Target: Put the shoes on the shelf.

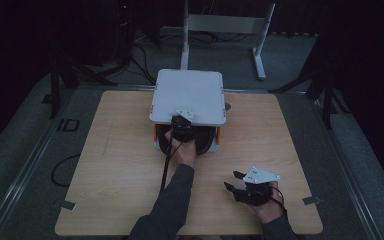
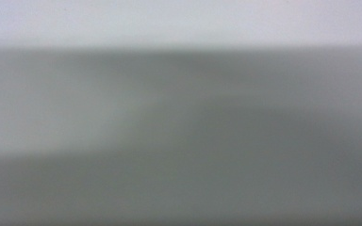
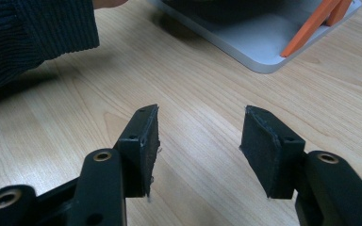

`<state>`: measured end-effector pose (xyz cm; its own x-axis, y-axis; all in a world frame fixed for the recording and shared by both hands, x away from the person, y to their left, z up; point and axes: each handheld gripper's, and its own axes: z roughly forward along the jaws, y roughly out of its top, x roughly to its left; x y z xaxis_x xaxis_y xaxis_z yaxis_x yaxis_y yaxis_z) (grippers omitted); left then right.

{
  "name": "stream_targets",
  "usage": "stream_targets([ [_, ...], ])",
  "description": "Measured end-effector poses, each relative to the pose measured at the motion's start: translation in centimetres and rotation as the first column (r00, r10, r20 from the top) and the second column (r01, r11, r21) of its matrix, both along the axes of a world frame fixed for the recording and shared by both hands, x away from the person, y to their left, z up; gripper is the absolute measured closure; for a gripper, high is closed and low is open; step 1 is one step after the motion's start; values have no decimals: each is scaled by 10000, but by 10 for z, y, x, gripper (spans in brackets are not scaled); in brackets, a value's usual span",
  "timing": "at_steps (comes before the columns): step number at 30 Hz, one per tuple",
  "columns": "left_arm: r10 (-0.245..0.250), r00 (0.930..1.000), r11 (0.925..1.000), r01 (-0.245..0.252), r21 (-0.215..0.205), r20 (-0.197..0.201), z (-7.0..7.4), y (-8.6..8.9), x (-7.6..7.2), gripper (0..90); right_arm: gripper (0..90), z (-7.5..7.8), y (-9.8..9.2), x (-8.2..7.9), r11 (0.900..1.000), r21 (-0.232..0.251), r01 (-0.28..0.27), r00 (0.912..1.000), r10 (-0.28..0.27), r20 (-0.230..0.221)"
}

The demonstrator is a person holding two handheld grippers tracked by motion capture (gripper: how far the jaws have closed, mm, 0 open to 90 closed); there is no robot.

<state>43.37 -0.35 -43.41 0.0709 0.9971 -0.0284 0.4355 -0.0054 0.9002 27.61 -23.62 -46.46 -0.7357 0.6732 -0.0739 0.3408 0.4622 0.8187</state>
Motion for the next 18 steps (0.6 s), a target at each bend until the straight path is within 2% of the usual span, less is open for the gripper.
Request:
stream_targets([
  [9,21,10000,10000,-21,19,28,-2,-1,1,707,463,0,1,0,10000,1,13,10000,-13,-11],
  [11,105,9999,9999,-106,89,82,-4,-2,2,631,463,0,1,0,10000,-14,5,10000,-5,-3],
  [12,43,9998,10000,-44,38,177,-4,-2,1,631,463,0,0,0,10000,-17,-1,10000,1,4],
  [14,-184,9997,9998,184,21,184,-2,-2,-1,541,460,1,0,-1,10000,1,-14,10000,14,47],
  [15,-184,9997,9998,184,21,184,-2,-2,-1,524,460,1,0,-1,10000,1,-14,10000,14,47],
  [18,-520,9986,9986,520,33,-119,-2,1,-5,474,460,1,-1,-1,10000,28,39,10000,-39,22],
])
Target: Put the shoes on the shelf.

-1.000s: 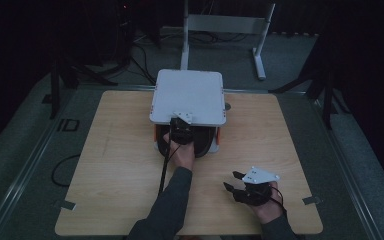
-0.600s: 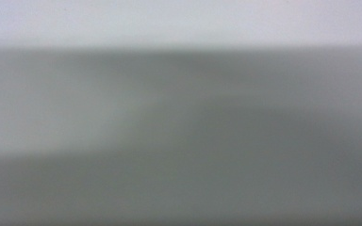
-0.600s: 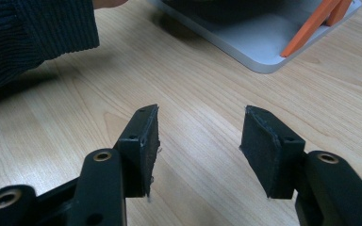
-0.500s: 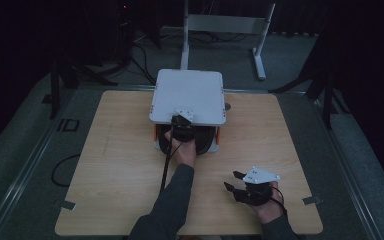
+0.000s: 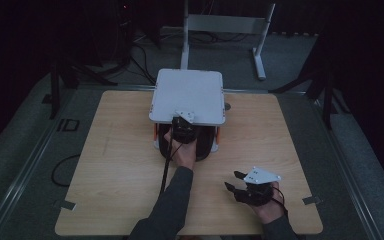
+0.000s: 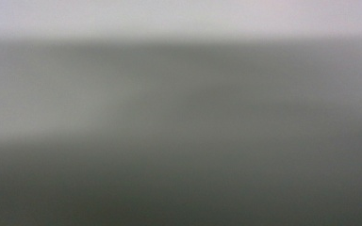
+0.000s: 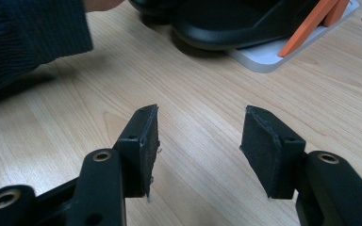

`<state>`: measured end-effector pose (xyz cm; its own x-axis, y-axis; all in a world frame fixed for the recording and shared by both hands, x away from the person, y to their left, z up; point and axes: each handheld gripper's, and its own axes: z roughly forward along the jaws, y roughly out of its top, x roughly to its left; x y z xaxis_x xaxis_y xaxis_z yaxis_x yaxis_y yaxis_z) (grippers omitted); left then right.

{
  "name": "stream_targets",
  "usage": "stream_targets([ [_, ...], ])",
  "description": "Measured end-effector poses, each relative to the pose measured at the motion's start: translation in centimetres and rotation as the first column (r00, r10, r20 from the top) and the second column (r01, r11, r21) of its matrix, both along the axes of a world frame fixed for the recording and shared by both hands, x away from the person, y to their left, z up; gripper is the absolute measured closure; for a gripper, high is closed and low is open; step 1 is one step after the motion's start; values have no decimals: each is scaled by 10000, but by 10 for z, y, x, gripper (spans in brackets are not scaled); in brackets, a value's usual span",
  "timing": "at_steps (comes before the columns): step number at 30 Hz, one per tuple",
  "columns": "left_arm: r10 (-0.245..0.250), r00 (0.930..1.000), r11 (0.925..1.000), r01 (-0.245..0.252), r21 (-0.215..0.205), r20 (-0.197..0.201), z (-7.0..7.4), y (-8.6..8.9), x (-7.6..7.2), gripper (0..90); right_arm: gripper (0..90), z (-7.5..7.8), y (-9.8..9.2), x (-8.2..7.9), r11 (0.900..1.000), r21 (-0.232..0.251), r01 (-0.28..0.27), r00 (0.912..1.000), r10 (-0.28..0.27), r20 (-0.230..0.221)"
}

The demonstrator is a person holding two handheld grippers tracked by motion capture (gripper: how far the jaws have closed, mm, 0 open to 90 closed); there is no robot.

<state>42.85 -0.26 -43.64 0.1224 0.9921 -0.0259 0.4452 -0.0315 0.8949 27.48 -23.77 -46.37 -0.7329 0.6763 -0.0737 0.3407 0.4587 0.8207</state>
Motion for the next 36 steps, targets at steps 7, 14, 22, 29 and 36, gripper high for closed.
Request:
stream_targets([
  [7,-487,9985,9984,480,-307,-241,-2,12,-10,442,458,-1,0,0,10000,-20,33,10000,-33,-2],
  [14,-1390,9899,9900,1382,-283,-268,3,27,-20,436,457,-1,1,0,10000,-67,21,10000,-21,-12],
  [22,-2071,9779,9782,2065,-227,-282,11,41,-34,438,457,-1,-1,0,10000,-44,81,10000,-81,-9],
  [29,-2820,9585,9594,2820,-62,-427,14,52,-45,456,457,-1,-2,1,9999,-59,112,9999,-112,14],
  [36,-2944,9550,9554,2931,-360,-358,12,66,-54,455,457,-1,-2,1,9999,-61,155,9999,-155,-7],
])
